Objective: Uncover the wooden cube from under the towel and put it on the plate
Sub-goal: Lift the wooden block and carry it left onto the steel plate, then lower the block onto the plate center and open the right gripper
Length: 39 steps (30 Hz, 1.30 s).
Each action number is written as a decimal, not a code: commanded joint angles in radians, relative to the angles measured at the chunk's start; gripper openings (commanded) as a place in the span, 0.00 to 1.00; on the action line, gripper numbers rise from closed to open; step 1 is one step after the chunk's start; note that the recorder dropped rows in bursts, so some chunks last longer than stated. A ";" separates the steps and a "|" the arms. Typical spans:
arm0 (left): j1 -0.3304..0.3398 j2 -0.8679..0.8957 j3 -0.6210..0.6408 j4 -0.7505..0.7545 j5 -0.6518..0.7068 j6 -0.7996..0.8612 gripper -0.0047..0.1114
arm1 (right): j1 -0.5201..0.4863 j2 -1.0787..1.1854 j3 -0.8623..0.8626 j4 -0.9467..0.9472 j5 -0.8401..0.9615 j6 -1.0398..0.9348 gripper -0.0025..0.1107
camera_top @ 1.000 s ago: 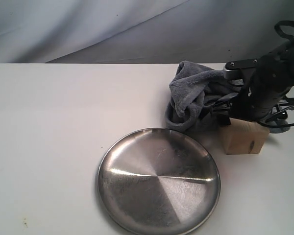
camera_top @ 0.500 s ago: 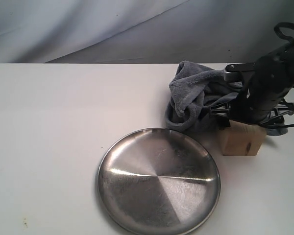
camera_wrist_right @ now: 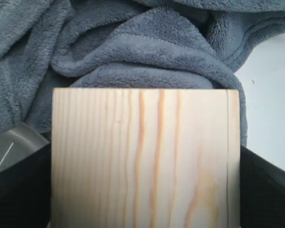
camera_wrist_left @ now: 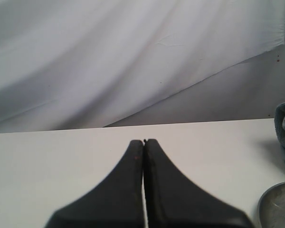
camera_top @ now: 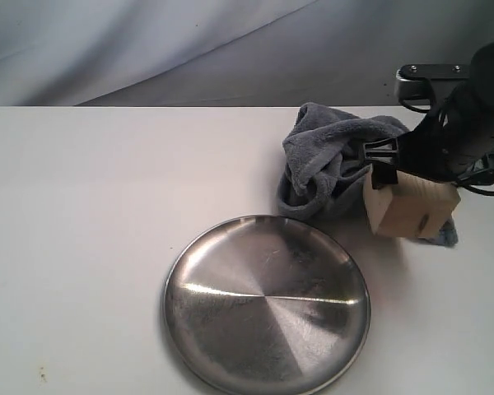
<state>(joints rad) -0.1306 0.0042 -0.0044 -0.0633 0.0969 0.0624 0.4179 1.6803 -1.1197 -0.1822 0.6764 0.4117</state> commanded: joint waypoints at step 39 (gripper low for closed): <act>0.002 -0.004 0.004 -0.002 -0.011 -0.003 0.04 | 0.469 0.130 0.000 0.172 -0.118 -0.118 0.49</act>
<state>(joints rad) -0.1306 0.0042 -0.0044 -0.0633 0.0969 0.0624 0.8863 1.8191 -1.1197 0.0000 0.5831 0.2931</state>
